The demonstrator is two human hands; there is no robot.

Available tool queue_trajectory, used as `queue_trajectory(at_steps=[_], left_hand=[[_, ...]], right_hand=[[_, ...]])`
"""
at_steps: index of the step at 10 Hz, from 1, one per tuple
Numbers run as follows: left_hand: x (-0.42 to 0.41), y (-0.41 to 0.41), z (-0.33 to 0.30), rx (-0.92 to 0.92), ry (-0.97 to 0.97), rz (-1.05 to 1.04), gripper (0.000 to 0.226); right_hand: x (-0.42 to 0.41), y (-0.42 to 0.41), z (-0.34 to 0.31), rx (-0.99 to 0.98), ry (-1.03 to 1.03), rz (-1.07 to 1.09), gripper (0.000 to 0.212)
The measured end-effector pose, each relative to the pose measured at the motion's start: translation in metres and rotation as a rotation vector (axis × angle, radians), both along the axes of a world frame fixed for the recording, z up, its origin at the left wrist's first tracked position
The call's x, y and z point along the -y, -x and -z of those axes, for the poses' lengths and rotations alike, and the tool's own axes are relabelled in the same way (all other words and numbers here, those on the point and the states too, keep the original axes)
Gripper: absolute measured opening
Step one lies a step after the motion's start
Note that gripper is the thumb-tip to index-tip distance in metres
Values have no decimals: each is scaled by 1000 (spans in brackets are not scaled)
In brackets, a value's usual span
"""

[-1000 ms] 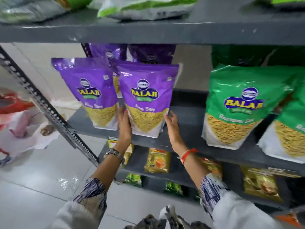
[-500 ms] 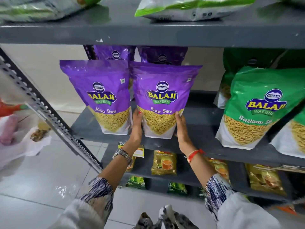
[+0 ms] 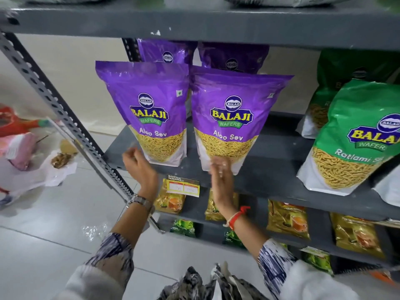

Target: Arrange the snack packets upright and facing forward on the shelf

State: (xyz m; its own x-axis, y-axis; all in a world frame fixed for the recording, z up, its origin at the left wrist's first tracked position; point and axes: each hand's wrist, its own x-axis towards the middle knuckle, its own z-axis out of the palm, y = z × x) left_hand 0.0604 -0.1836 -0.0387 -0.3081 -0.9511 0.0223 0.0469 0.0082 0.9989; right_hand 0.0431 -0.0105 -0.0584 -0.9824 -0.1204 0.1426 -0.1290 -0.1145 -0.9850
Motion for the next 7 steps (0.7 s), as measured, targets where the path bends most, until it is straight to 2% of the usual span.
queue_trajectory(at_steps=[1, 2, 3, 5, 6, 7], left_hand=[[24, 12, -15, -11, 14, 153, 40], [40, 26, -21, -43, -72, 301, 43], [48, 31, -14, 0, -159, 379, 52], [44, 25, -15, -14, -199, 409, 35], [37, 19, -26, -24, -156, 378, 26], [23, 12, -38, -117, -101, 301, 37]], right_hand=[[32, 7, -13, 52, -127, -250, 33], [60, 19, -25, 112, -187, -329, 71], [78, 29, -26, 118, -215, -273, 81], [85, 37, -20, 119, -200, -322, 65], [80, 32, -24, 102, -187, -296, 67], [68, 23, -19, 148, -147, -261, 77]])
